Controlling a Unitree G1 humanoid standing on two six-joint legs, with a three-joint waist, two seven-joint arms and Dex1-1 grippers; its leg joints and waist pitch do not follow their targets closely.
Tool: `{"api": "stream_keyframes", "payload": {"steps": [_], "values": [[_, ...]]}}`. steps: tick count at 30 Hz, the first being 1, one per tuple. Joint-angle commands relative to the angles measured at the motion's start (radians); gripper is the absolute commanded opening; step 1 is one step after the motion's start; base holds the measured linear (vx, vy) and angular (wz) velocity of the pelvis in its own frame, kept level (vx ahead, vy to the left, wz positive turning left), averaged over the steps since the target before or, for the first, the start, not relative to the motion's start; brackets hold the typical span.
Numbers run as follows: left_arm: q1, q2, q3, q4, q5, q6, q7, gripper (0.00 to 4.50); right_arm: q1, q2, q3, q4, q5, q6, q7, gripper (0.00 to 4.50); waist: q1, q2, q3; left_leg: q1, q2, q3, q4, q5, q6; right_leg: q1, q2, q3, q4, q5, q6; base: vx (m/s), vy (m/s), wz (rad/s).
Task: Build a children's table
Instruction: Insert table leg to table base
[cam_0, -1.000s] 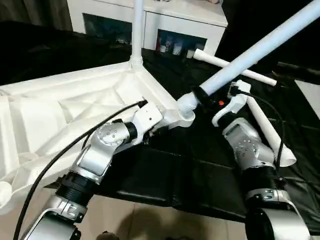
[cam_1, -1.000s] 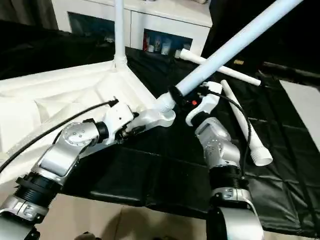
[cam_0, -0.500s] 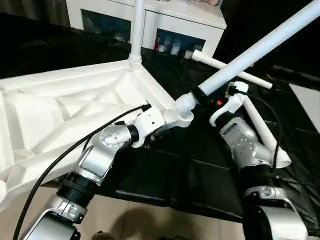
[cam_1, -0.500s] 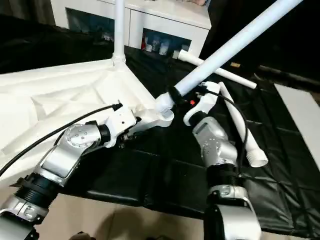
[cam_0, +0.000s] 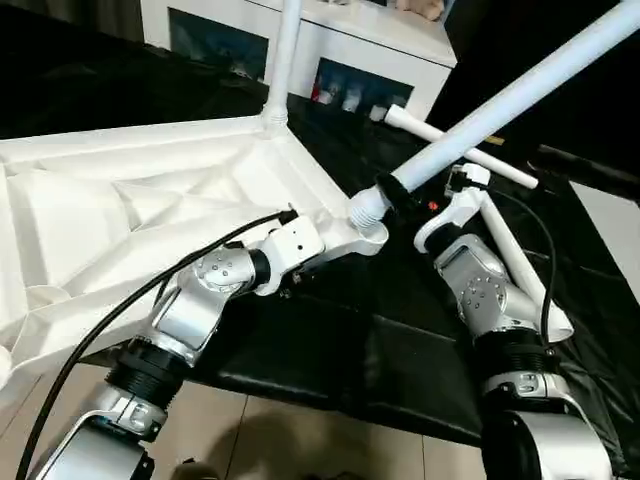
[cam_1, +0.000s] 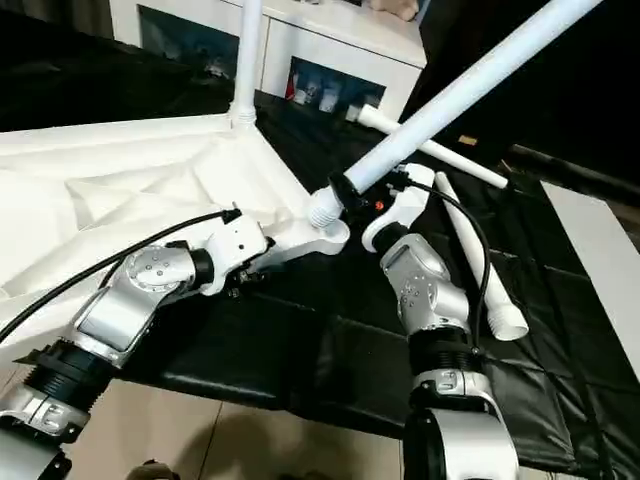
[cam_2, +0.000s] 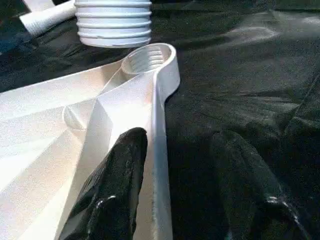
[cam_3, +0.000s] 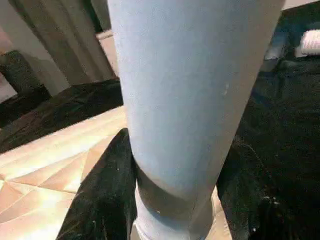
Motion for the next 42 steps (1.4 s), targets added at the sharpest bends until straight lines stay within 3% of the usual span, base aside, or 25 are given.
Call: {"api": "stream_keyframes", "payload": {"steps": [1,2,3,4,5,6,7,8,9,10,11,12,13,15,16,17,23,24,27,28,29,33,34,38,42], "values": [[-0.030,-0.029,0.016,0.008,-0.024,0.014,0.021,2.38,-0.010,-0.023,0.021,0.004,-0.058,-0.006,-0.053,2.04,-0.001,0.055,-0.080,0.011,0.022,-0.003,-0.071,-0.133,-0.055,0.064,-0.051,0.053,-0.060,-0.120,-0.110,0.000,0.000,0.00],[-0.027,-0.054,0.053,0.006,-0.051,0.026,0.056,2.38,0.003,-0.025,0.045,-0.011,-0.103,-0.020,-0.093,2.04,0.000,0.066,-0.081,0.009,0.020,-0.003,-0.071,-0.146,-0.063,0.069,-0.052,0.054,-0.058,-0.113,-0.120,0.000,0.000,0.00],[-0.027,-0.058,0.062,0.005,-0.058,0.028,0.062,2.38,0.006,-0.024,0.049,-0.015,-0.111,-0.023,-0.102,2.04,-0.002,0.060,-0.080,0.007,0.020,-0.002,-0.070,-0.148,-0.063,0.068,-0.051,0.054,-0.060,-0.117,-0.121,0.000,0.000,0.00],[-0.027,-0.069,0.083,0.003,-0.071,0.032,0.084,2.38,0.013,-0.023,0.058,-0.026,-0.132,-0.028,-0.127,2.04,-0.002,0.086,-0.086,0.011,0.020,-0.002,-0.069,-0.150,-0.066,0.072,-0.050,0.054,-0.061,-0.077,-0.137,0.000,0.000,0.00],[-0.027,-0.076,0.097,0.002,-0.078,0.034,0.098,2.38,0.018,-0.023,0.064,-0.033,-0.146,-0.032,-0.143,2.04,-0.002,0.084,-0.078,0.006,0.019,-0.004,-0.072,-0.159,-0.067,0.070,-0.048,0.053,-0.060,-0.084,-0.139,0.000,0.000,0.00],[-0.019,-0.106,0.145,-0.008,-0.106,0.023,0.151,2.38,0.050,-0.031,0.081,-0.076,-0.181,-0.038,-0.168,2.04,-0.001,0.104,-0.080,0.011,0.018,-0.003,-0.071,-0.178,-0.066,0.072,-0.045,0.053,-0.065,-0.071,-0.147,0.000,0.000,0.00],[-0.008,-0.129,0.183,-0.021,-0.130,0.012,0.191,2.38,0.080,-0.037,0.095,-0.117,-0.209,-0.042,-0.187,2.04,0.005,0.131,-0.081,0.009,0.014,-0.004,-0.070,-0.189,-0.061,0.078,-0.046,0.054,-0.062,-0.062,-0.156,0.000,0.000,0.00],[0.003,-0.139,0.199,-0.035,-0.143,0.000,0.204,2.38,0.104,-0.040,0.100,-0.150,-0.222,-0.045,-0.193,2.04,0.003,0.115,-0.078,0.005,0.013,-0.002,-0.070,-0.190,-0.050,0.080,-0.045,0.055,-0.069,-0.070,-0.152,0.000,0.000,0.00],[0.012,-0.146,0.210,-0.047,-0.152,-0.009,0.211,2.38,0.123,-0.041,0.105,-0.176,-0.231,-0.047,-0.199,2.04,0.007,0.120,-0.081,0.000,0.009,-0.002,-0.070,-0.184,-0.030,0.088,-0.048,0.054,-0.066,-0.105,-0.146,0.000,0.000,0.00],[0.026,-0.147,0.207,-0.062,-0.148,-0.023,0.215,2.38,0.145,-0.043,0.108,-0.206,-0.249,-0.047,-0.218,2.04,0.008,0.148,-0.079,0.000,0.008,-0.004,-0.072,-0.193,-0.020,0.084,-0.049,0.053,-0.073,-0.166,-0.131,0.000,0.000,0.00],[0.039,-0.148,0.204,-0.076,-0.145,-0.029,0.216,2.38,0.166,-0.043,0.107,-0.234,-0.254,-0.042,-0.232,2.04,0.004,0.152,-0.079,0.002,0.010,-0.002,-0.071,-0.199,-0.014,0.082,-0.049,0.054,-0.081,-0.188,-0.122,0.000,0.000,0.00],[0.048,-0.147,0.198,-0.087,-0.141,-0.033,0.211,2.38,0.181,-0.047,0.114,-0.256,-0.270,-0.032,-0.251,2.04,0.001,0.147,-0.078,0.000,0.010,-0.001,-0.072,-0.205,-0.010,0.082,-0.045,0.053,-0.085,-0.201,-0.116,0.000,0.000,0.00],[0.057,-0.142,0.188,-0.097,-0.133,-0.036,0.205,2.38,0.197,-0.053,0.124,-0.278,-0.292,-0.044,-0.263,2.04,0.000,0.157,-0.076,-0.002,0.009,-0.002,-0.072,-0.208,-0.010,0.081,-0.043,0.052,-0.084,-0.214,-0.110,0.000,0.000,0.00],[0.062,-0.139,0.181,-0.103,-0.131,-0.038,0.196,2.38,0.211,-0.059,0.134,-0.300,-0.309,-0.048,-0.272,2.04,-0.004,0.160,-0.079,-0.003,0.005,-0.001,-0.071,-0.212,-0.001,0.081,-0.041,0.050,-0.091,-0.277,-0.085,0.000,0.000,0.00],[0.066,-0.142,0.181,-0.108,-0.142,-0.038,0.186,2.38,0.227,-0.064,0.143,-0.327,-0.327,-0.041,-0.284,2.04,-0.008,0.171,-0.076,-0.005,0.003,0.000,-0.071,-0.217,0.001,0.078,-0.040,0.050,-0.100,-0.308,-0.074,0.000,0.000,0.00],[0.067,-0.147,0.185,-0.110,-0.149,-0.033,0.188,2.38,0.235,-0.067,0.148,-0.340,-0.333,-0.034,-0.285,2.04,-0.008,0.173,-0.076,-0.004,0.005,-0.002,-0.072,-0.226,0.001,0.076,-0.040,0.049,-0.102,-0.330,-0.064,0.000,0.000,0.00],[0.101,-0.191,0.263,-0.115,-0.199,0.068,0.289,2.38,0.252,-0.093,0.174,-0.350,-0.358,0.032,-0.280,2.04,-0.024,0.170,-0.076,-0.004,0.003,0.000,-0.067,-0.244,0.019,0.070,-0.035,0.044,-0.108,-0.380,-0.048,0.000,0.000,0.00],[0.113,-0.196,0.276,-0.121,-0.206,0.079,0.306,2.38,0.250,-0.098,0.178,-0.340,-0.372,0.052,-0.291,2.04,-0.026,0.162,-0.077,-0.005,0.004,0.001,-0.067,-0.238,0.021,0.070,-0.035,0.044,-0.108,-0.377,-0.047,0.000,0.000,0.00],[0.137,-0.189,0.275,-0.147,-0.195,0.081,0.315,2.38,0.248,-0.099,0.170,-0.339,-0.388,0.045,-0.320,2.04,-0.029,0.163,-0.081,-0.006,0.006,-0.001,-0.067,-0.205,0.030,0.070,-0.036,0.045,-0.101,-0.341,-0.050,0.000,0.000,0.00],[0.146,-0.185,0.271,-0.165,-0.197,0.056,0.303,2.38,0.246,-0.116,0.187,-0.344,-0.413,0.041,-0.315,2.04,-0.028,0.158,-0.083,-0.007,0.006,0.000,-0.065,-0.185,0.037,0.070,-0.035,0.046,-0.096,-0.301,-0.058,0.000,0.000,0.00],[0.151,-0.183,0.269,-0.179,-0.202,0.037,0.292,2.38,0.245,-0.130,0.202,-0.349,-0.433,0.043,-0.309,2.04,-0.027,0.160,-0.083,-0.007,0.008,-0.001,-0.066,-0.176,0.038,0.071,-0.035,0.047,-0.094,-0.279,-0.066,0.000,0.000,0.00],[0.155,-0.226,0.295,-0.342,-0.426,0.087,0.140,2.38,0.216,-0.221,0.300,-0.365,-0.549,0.075,-0.267,2.04,-0.022,0.155,-0.080,-0.007,0.011,0.005,-0.064,-0.167,0.041,0.073,-0.039,0.050,-0.084,-0.211,-0.123,0.000,0.000,0.00],[0.156,-0.227,0.290,-0.369,-0.456,0.111,0.115,2.64,0.210,-0.228,0.310,-0.365,-0.561,0.080,-0.263,1.83,-0.022,0.155,-0.079,-0.009,0.011,0.006,-0.064,-0.170,0.040,0.073,-0.039,0.051,-0.083,-0.211,-0.127,0.000,0.000,0.00],[0.124,-0.262,0.295,-0.432,-0.586,0.249,0.083,2.77,0.165,-0.257,0.367,-0.350,-0.629,0.094,-0.252,1.83,-0.027,0.154,-0.077,-0.006,0.007,0.009,-0.062,-0.190,0.042,0.071,-0.033,0.051,-0.088,-0.245,-0.108,0.000,0.000,0.00],[0.070,-0.323,0.348,-0.357,-0.601,0.320,0.200,3.15,0.142,-0.254,0.405,-0.358,-0.648,0.091,-0.241,1.83,-0.029,0.151,-0.075,-0.006,0.003,0.009,-0.060,-0.211,0.037,0.072,-0.030,0.046,-0.098,-0.315,-0.069,0.000,0.000,0.00]]}}
